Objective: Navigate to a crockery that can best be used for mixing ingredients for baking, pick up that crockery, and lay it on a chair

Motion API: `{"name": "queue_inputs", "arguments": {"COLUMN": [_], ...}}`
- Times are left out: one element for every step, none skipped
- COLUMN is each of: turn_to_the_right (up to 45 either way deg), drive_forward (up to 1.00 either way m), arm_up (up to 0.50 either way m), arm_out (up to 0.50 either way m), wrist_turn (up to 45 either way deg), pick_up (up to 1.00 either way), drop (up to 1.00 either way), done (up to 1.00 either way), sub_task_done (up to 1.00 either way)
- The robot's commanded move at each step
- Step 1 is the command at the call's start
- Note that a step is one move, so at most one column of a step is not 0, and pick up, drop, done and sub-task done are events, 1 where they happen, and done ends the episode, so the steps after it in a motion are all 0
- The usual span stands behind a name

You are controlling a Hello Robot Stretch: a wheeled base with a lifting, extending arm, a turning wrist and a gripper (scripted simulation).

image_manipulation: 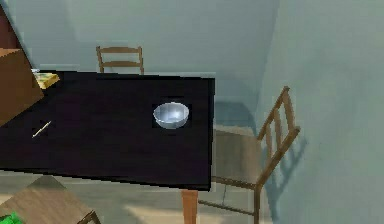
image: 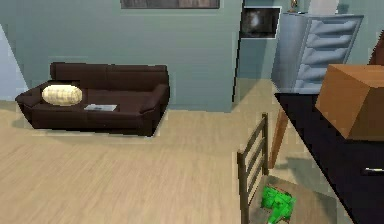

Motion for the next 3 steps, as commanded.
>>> {"name": "queue_inputs", "arguments": {"turn_to_the_right": [0.0,0.0,0.0], "drive_forward": [0.00,0.00,0.00], "arm_up": [0.50,0.38,0.00], "arm_out": [0.00,0.00,0.48], "wrist_turn": [0.0,0.0,0.0], "pick_up": [0.00,0.00,0.00], "drop": [0.00,0.00,0.00], "done": [0.00,0.00,0.00], "sub_task_done": [0.00,0.00,0.00]}}
